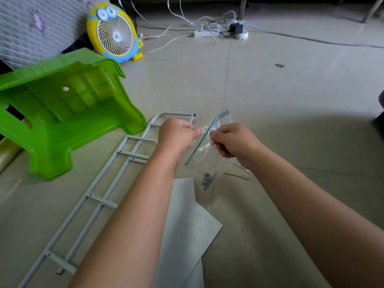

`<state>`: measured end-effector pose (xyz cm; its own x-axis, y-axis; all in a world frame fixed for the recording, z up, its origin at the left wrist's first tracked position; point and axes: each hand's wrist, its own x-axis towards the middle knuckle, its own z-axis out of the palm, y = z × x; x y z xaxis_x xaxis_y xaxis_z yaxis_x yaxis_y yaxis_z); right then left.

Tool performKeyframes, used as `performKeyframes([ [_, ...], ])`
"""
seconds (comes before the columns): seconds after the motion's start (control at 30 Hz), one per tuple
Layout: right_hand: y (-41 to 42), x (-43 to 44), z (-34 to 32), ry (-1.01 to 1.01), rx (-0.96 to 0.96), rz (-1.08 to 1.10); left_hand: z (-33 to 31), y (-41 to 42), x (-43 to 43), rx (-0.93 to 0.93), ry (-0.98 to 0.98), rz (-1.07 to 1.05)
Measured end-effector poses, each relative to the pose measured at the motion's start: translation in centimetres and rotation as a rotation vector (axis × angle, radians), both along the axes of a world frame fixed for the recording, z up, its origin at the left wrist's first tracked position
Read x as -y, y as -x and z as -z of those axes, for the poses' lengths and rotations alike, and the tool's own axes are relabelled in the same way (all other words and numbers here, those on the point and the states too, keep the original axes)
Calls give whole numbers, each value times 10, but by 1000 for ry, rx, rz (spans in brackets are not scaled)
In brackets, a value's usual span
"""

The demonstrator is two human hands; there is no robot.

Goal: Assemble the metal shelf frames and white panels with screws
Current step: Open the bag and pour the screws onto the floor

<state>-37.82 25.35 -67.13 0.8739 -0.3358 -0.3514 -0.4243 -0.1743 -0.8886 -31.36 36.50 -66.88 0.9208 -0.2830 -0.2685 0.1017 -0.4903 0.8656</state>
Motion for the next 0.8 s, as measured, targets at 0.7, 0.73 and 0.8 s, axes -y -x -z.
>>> performKeyframes([
  [0.7, 23, 20, -6, 48, -3, -151, -4, 5, -11, 86, -123, 324],
  [0.73, 25, 19, -4, 93, 0, -164, -4, 5, -12, 109, -176, 371],
  [0.8, 25, 16, 0, 124, 29, -161, -7, 4, -13, 179, -264, 441],
])
